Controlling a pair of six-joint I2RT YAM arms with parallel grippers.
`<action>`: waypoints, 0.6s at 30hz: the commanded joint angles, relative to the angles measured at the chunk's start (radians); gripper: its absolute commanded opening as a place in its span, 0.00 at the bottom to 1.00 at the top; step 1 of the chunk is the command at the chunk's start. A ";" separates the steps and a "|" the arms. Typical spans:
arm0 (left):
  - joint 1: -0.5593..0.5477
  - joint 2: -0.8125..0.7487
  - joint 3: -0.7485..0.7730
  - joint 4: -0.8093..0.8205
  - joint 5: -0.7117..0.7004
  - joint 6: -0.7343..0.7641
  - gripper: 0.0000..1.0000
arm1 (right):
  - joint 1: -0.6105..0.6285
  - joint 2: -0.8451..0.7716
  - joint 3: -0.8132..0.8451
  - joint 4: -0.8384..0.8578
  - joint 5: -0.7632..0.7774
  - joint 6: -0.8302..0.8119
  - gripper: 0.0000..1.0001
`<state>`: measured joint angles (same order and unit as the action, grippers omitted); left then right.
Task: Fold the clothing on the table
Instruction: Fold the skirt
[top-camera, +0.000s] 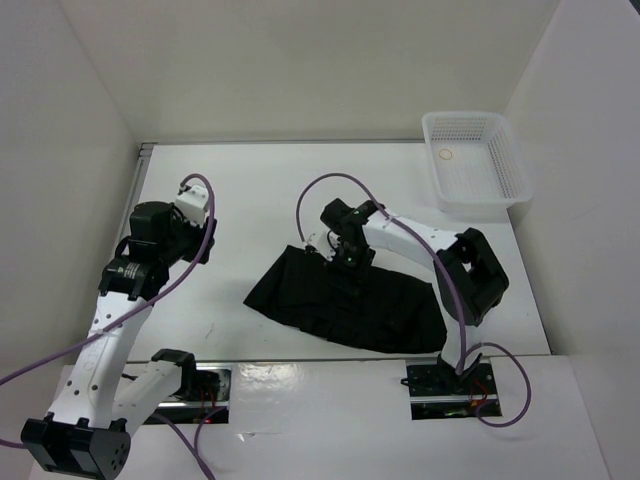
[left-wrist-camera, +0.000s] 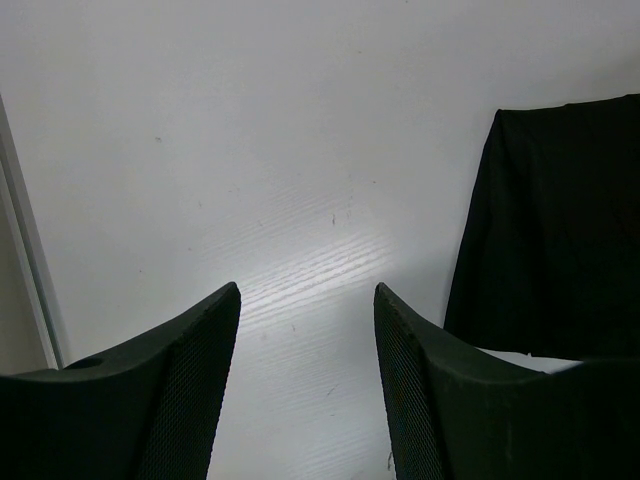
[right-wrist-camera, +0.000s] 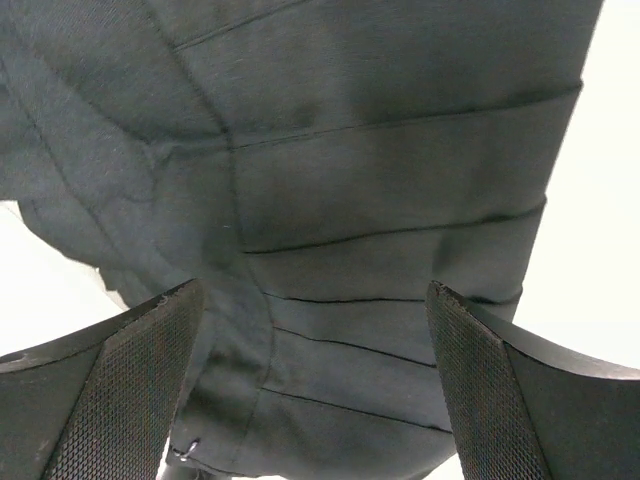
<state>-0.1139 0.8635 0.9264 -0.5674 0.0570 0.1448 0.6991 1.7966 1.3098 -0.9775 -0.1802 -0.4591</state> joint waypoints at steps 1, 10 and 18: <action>0.005 -0.001 -0.004 0.029 -0.005 -0.028 0.63 | 0.042 0.047 0.006 -0.069 -0.011 -0.027 0.95; 0.005 -0.001 -0.004 0.038 -0.014 -0.028 0.63 | 0.074 0.257 0.037 0.085 0.100 0.059 0.97; 0.005 -0.011 -0.004 0.047 -0.052 -0.047 0.63 | 0.074 0.359 0.211 0.239 0.211 0.148 0.98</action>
<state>-0.1135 0.8635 0.9264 -0.5598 0.0307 0.1246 0.7784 2.0628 1.4681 -0.9997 0.0204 -0.3267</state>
